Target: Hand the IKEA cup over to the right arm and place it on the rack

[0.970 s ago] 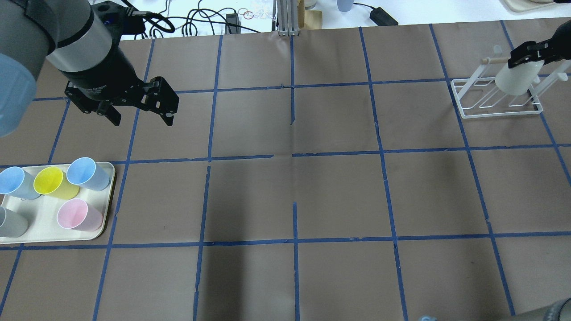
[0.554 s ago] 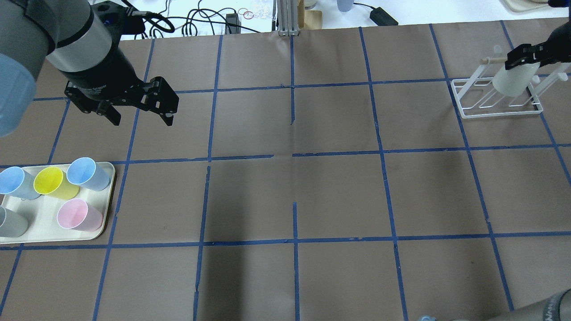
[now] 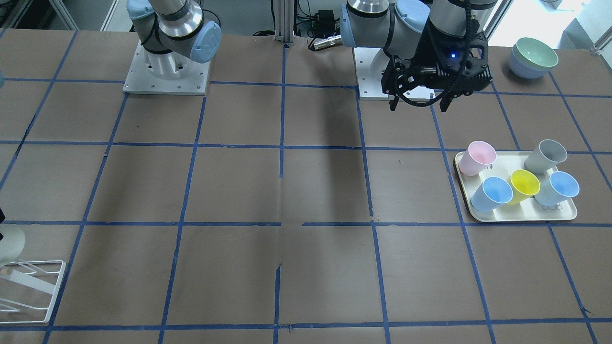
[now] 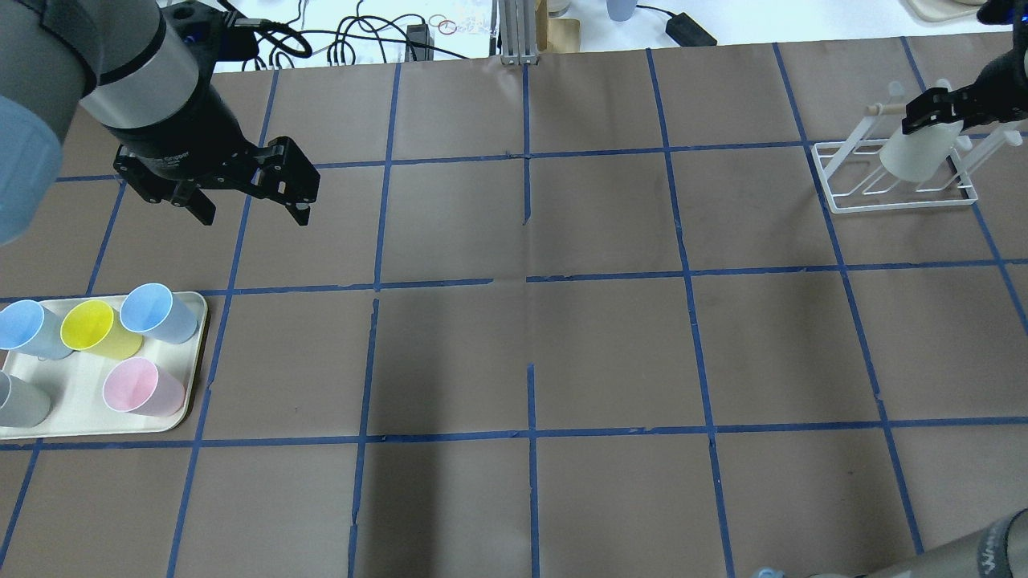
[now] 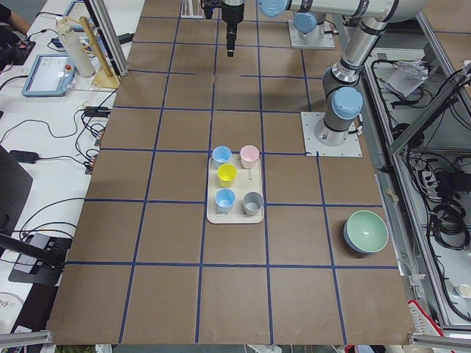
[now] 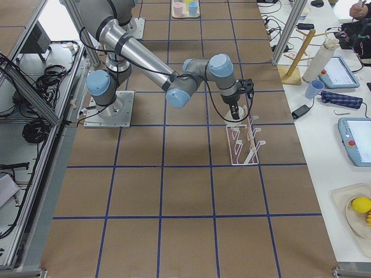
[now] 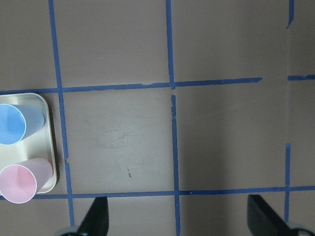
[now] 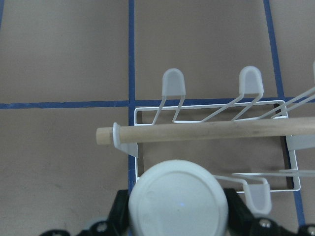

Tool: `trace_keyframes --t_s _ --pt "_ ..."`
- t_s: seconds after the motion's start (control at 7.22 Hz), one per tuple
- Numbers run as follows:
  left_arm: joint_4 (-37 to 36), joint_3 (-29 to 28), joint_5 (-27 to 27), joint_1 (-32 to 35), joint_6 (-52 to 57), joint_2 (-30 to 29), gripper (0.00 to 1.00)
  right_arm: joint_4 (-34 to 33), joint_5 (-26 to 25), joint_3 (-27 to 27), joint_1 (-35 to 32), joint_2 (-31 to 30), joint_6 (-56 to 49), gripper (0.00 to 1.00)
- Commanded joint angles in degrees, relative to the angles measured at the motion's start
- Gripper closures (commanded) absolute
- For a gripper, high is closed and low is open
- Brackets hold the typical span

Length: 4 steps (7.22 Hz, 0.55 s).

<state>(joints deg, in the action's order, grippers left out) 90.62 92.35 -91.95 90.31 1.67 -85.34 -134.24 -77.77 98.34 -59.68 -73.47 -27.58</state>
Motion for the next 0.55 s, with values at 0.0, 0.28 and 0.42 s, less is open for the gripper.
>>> trace_keyframes --t_s 0.0,0.28,0.42 --pt "0.0 -0.07 -0.07 -0.13 0.0 0.0 0.0 0.03 -0.1 0.1 0.0 1.48 0.07 0.99" --pt "0.0 -0.07 -0.07 -0.13 0.0 0.09 0.0 0.12 -0.45 0.18 0.0 1.66 0.07 0.98" --pt "0.0 -0.07 -0.07 -0.13 0.0 0.09 0.0 0.29 -0.8 0.18 0.0 1.67 0.07 0.95"
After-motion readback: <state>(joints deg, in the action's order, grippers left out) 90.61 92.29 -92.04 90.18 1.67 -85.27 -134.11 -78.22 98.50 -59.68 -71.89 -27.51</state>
